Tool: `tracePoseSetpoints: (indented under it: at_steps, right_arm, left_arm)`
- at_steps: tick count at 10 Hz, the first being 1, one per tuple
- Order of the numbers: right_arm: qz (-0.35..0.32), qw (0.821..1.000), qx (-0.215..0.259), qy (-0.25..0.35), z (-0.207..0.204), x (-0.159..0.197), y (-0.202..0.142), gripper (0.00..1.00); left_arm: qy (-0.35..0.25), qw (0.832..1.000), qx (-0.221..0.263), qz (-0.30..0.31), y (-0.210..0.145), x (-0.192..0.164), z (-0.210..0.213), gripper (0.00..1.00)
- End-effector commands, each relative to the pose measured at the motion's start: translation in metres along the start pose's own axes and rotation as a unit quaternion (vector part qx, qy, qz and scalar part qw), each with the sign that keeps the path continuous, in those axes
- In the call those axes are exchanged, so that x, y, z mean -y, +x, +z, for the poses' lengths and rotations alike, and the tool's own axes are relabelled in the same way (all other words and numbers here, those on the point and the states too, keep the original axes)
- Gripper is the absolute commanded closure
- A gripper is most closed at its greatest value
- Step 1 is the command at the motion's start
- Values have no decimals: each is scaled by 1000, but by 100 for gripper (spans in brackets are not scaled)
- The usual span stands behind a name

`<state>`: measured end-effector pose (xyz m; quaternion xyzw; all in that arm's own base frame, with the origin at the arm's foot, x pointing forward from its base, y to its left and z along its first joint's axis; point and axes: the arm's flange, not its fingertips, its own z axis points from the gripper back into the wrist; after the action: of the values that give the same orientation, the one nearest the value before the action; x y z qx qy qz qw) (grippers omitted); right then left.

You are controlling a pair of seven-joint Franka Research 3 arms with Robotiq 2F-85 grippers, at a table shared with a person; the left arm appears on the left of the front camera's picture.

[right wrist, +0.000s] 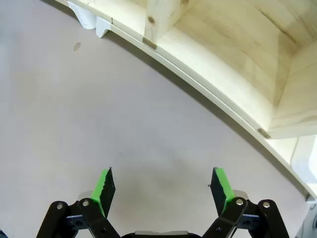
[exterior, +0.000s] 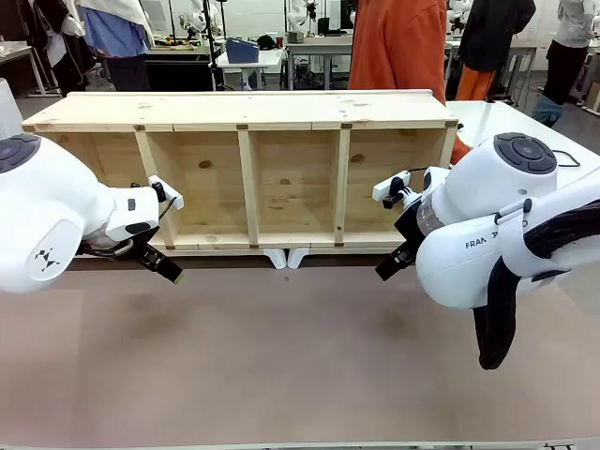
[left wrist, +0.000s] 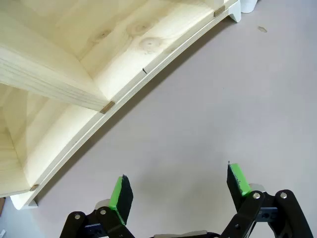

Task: Perform cable management.
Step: When the cord part of the Power Cable appears at the lower middle area of the table and stops, grasp the cord part of the Power Cable.

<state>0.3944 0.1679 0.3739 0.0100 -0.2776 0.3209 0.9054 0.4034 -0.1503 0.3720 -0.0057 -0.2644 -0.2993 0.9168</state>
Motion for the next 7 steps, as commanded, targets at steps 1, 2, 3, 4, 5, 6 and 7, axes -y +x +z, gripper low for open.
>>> tracePoseSetpoints:
  at_steps: [1,2,3,4,5,6,7]
  right_arm:
    - [0,1000,0,0,0,0,0,0]
    - [0,1000,0,0,0,0,0,0]
    - [0,1000,0,0,0,0,0,0]
    - [0,1000,0,0,0,0,0,0]
    - [0,1000,0,0,0,0,0,0]
    - [0,1000,0,0,0,0,0,0]
    - [0,1000,0,0,0,0,0,0]
  left_arm:
    - [0,1000,0,0,0,0,0,0]
    - [0,1000,0,0,0,0,0,0]
    - [0,1000,0,0,0,0,0,0]
    - [0,1000,0,0,0,0,0,0]
    - [0,1000,0,0,0,0,0,0]
    - [0,1000,0,0,0,0,0,0]
    - [0,1000,0,0,0,0,0,0]
